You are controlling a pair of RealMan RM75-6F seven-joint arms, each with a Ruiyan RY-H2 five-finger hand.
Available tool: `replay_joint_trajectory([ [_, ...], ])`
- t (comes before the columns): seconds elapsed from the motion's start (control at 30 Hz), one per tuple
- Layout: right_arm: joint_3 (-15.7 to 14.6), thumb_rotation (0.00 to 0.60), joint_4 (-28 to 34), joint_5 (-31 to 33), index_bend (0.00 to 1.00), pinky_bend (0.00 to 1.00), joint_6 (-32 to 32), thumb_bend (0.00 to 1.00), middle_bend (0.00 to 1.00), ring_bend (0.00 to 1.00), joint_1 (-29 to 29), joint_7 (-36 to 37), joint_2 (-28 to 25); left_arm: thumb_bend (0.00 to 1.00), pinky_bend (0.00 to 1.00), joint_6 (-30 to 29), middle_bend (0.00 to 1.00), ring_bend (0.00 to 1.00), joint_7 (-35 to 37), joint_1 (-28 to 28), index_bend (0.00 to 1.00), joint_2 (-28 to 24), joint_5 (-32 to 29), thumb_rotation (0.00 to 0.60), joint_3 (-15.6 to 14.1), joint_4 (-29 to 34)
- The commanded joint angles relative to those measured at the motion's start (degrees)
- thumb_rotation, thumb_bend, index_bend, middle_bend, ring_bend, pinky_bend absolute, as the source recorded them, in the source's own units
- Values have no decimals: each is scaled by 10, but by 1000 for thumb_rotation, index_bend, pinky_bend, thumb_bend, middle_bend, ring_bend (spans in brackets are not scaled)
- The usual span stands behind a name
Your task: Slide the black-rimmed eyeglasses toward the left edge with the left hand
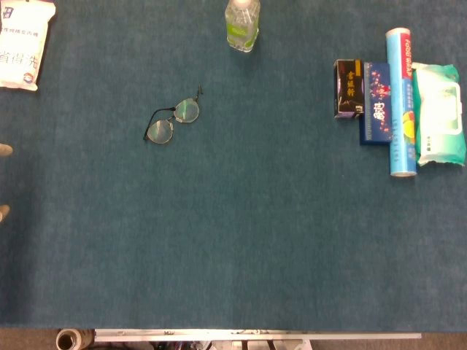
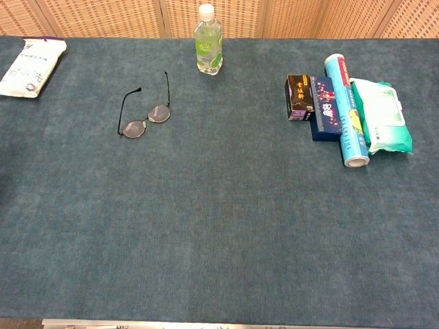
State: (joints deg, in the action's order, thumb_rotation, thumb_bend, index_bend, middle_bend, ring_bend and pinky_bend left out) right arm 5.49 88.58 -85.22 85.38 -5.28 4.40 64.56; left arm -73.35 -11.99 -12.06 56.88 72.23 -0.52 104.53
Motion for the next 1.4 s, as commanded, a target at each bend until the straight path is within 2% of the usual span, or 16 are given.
replay_joint_trajectory([
  [0.03, 0, 600, -2, 1, 532, 213, -9, 350, 439, 245, -5, -2, 2, 37, 246, -5, 165, 133, -1, 4, 259, -1, 0, 600, 0, 2],
  [0.57, -1, 600, -2, 4, 532, 213, -22, 350, 439, 245, -12, 3, 1, 37, 271, -13, 170, 135, -4, 15, 259, -2, -6, 600, 7, 7],
  [0.9, -7, 600, 19, -33, 531, 213, 42, 350, 439, 245, 14, 9, -12, 37, 273, -15, 149, 135, 25, 10, 250, 30, 44, 600, 8, 6],
  [1.0, -8, 600, 23, -40, 532, 213, 54, 350, 439, 245, 18, 17, -17, 37, 273, -11, 111, 134, 20, 1, 216, 39, 62, 600, 11, 15],
  [1.13, -7, 600, 24, -41, 531, 213, 57, 350, 439, 245, 20, 26, -21, 37, 270, 8, 36, 100, 11, -19, 115, 53, 72, 600, 18, 25],
  [1.27, -4, 600, 23, -37, 532, 213, 56, 350, 439, 245, 19, 32, -23, 37, 206, 47, 0, 22, 5, -45, 30, 67, 58, 600, 27, 30],
  [1.4, -1, 600, 21, -32, 531, 213, 52, 350, 439, 245, 18, 36, -25, 37, 171, 81, 0, 0, -3, -69, 0, 88, 30, 600, 38, 36],
])
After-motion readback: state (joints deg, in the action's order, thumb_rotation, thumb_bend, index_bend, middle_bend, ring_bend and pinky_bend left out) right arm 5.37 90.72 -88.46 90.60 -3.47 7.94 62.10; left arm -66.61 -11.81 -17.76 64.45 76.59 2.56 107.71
